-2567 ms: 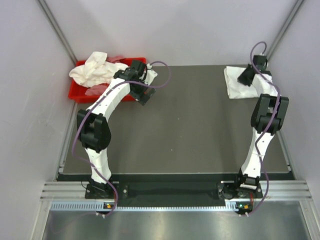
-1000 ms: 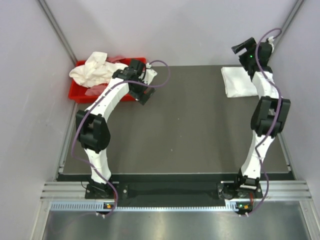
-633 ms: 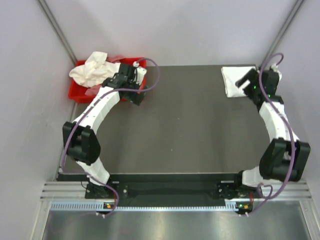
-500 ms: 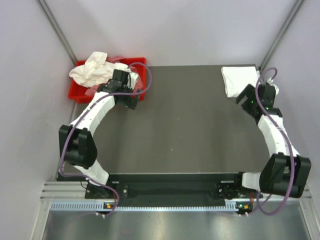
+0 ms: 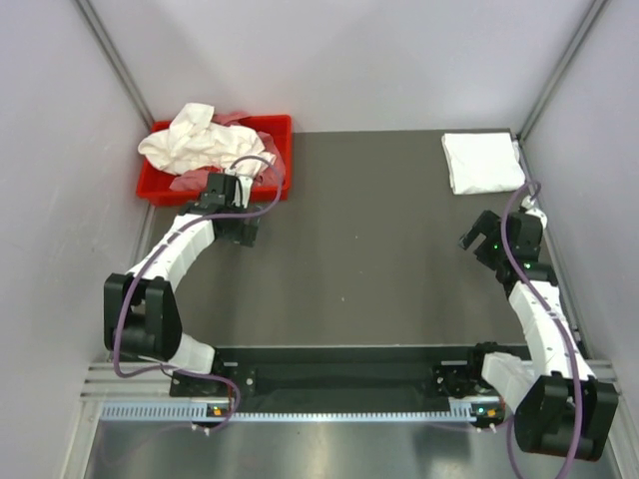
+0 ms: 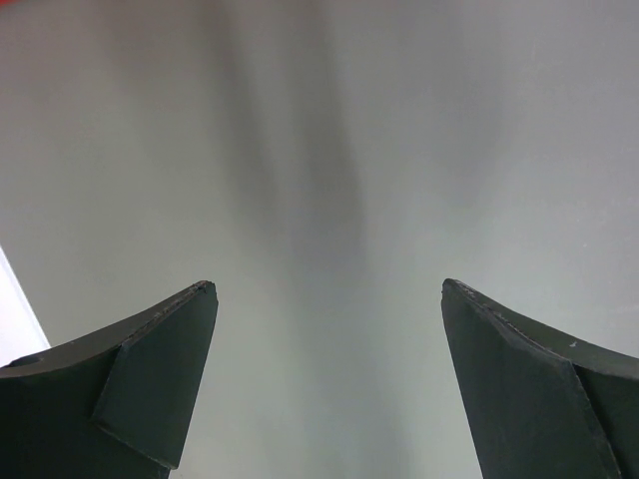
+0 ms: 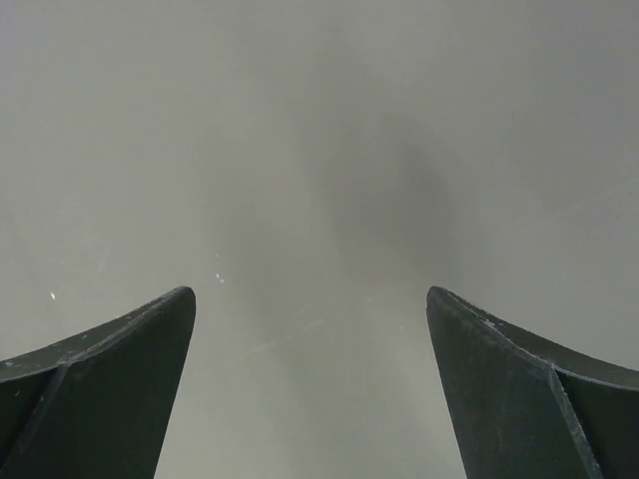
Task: Fold and stack the t-shirts
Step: Reset both grippers
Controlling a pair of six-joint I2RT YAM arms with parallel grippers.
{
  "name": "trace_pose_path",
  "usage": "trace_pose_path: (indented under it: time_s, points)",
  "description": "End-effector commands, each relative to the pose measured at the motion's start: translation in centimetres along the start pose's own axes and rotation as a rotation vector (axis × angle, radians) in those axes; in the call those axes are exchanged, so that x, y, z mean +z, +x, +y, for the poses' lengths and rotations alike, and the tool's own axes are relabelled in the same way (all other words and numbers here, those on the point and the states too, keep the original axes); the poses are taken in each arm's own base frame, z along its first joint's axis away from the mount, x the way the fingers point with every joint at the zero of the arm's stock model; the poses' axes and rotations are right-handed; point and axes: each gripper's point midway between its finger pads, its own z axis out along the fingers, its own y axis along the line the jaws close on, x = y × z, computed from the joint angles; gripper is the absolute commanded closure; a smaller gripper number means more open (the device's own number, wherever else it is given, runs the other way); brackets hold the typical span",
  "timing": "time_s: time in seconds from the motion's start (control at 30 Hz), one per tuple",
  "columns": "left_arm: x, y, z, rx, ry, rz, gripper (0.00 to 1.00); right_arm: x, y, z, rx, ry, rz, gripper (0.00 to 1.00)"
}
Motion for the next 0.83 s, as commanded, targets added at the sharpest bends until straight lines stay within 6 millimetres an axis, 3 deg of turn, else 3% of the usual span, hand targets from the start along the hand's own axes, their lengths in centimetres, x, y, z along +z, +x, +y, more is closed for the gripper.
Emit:
trace_pose_path:
  time_s: [0.0,0.63,0.8]
  points:
    - [-0.7,-1.8,0.5,-0.039,0.0,-0.096,0.01,-0.5,-0.3,1.1,-0.006,-0.054,-0.028,0.0]
    - [-0.3,-0.6,0.7,-0.028,0.003,-0.079,0.01,-0.3,1.0,1.2,-0.01,-0.089,0.001,0.0]
    - [-0.6,-0.4,-0.2,-0.02,0.089,-0.086,0.01,-0.3,0.9,1.2,-0.013,-0.086,-0.001,0.0]
